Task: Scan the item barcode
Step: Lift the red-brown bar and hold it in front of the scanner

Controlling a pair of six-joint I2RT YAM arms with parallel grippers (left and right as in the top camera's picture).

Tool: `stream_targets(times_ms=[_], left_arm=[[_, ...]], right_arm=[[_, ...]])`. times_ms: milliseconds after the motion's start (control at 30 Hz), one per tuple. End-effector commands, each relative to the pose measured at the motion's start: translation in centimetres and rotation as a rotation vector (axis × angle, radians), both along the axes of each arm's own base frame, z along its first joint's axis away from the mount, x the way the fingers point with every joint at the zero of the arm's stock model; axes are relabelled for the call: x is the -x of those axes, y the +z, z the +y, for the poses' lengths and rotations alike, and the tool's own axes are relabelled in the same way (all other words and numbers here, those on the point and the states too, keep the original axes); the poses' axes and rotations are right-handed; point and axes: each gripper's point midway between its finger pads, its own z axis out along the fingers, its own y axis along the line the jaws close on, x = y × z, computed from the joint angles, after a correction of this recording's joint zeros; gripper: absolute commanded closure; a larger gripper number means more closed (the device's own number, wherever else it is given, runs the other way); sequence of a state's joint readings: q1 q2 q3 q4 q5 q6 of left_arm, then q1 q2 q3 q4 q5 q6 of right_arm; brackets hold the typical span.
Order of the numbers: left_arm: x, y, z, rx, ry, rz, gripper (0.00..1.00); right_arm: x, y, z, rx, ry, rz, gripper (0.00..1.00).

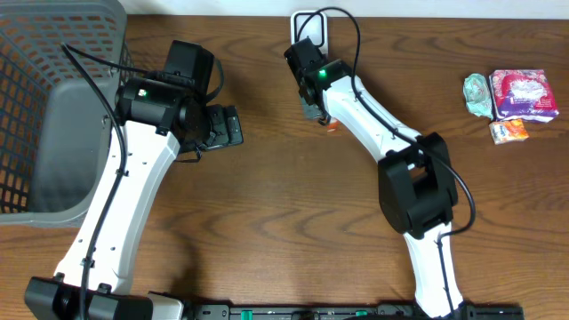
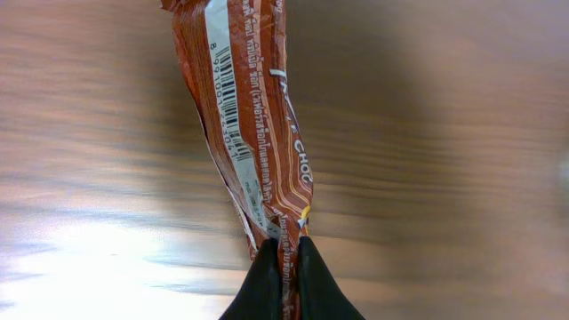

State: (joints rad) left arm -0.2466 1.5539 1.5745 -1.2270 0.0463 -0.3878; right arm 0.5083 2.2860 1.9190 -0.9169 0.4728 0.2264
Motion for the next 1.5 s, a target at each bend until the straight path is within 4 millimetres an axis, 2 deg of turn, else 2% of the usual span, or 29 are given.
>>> stream_targets(times_ms=[0,100,267,333,500,600,667,700,733,800,833,967,1033,1067,1233,1333,1467], left_arm=[[0.1,-0.4,0.2,-0.015,-0.007,0.011,0.02],[0.1,-0.4,0.2,-0.015,-0.007,0.011,0.02],[0.1,-0.4,0.2,-0.015,-0.007,0.011,0.02],[0.1,-0.4,0.2,-0.015,-0.007,0.011,0.02],[0.1,-0.4,0.2,-0.015,-0.007,0.011,0.02],[0.1,-0.4,0.2,-0.015,-0.007,0.011,0.02],[0.1,-0.4,0.2,-0.015,-0.007,0.011,0.02],[0.1,-0.4,0.2,-0.015,-0.007,0.011,0.02],[0.1,-0.4,0.2,-0.015,-0.007,0.011,0.02],[0.1,-0.4,0.2,-0.015,-0.007,0.011,0.02],[0.1,-0.4,0.2,-0.015,-0.007,0.011,0.02],[0.1,-0.4,0.2,-0.015,-0.007,0.011,0.02],[0.1,-0.4,0.2,-0.015,-0.007,0.011,0.02],[0.1,-0.4,0.2,-0.015,-0.007,0.011,0.02],[0.1,-0.4,0.2,-0.015,-0.007,0.011,0.02],[0.1,-0.4,0.2,-0.015,-0.007,0.011,0.02],[0.1,-0.4,0.2,-0.015,-0.007,0.011,0.02]], right_arm=[[-0.6,6.4,-6.6,0.446,-0.139,-0.215,0.99],[0.1,4.6,-8.0,0.495,-0.184,-0.193,0.99],[1.5,0.6,-8.3,0.495,-0.208,-0.151,0.99],[2.4,-2.4,-7.4,0.459,-0.180,-0.102,0.99],[3.6,-4.8,-5.1,0.400,-0.131,-0.069,0.97],[4.6,-6.3,-1.6,0.242,-0.084,0.004,0.89],[4.9,-6.5,0.1,0.158,-0.064,0.043,0.84],[4.9,-6.2,0.9,0.119,-0.057,0.054,0.75],[4.6,-4.9,2.3,0.039,-0.048,0.060,0.63],[3.8,-2.7,3.0,-0.026,-0.051,0.048,0.43],[3.4,-1.3,3.2,-0.062,-0.054,0.040,0.29],[1.7,3.4,2.3,-0.156,-0.060,0.011,0.28],[0.9,4.7,0.9,-0.205,-0.057,0.021,0.28],[0.8,4.7,0.4,-0.234,-0.042,0.042,0.28],[1.3,2.4,-1.7,-0.434,0.027,0.226,0.38],[1.8,0.6,-3.2,-0.510,0.001,0.286,0.44],[2.4,-2.0,-3.8,-0.561,0.003,0.315,0.41]])
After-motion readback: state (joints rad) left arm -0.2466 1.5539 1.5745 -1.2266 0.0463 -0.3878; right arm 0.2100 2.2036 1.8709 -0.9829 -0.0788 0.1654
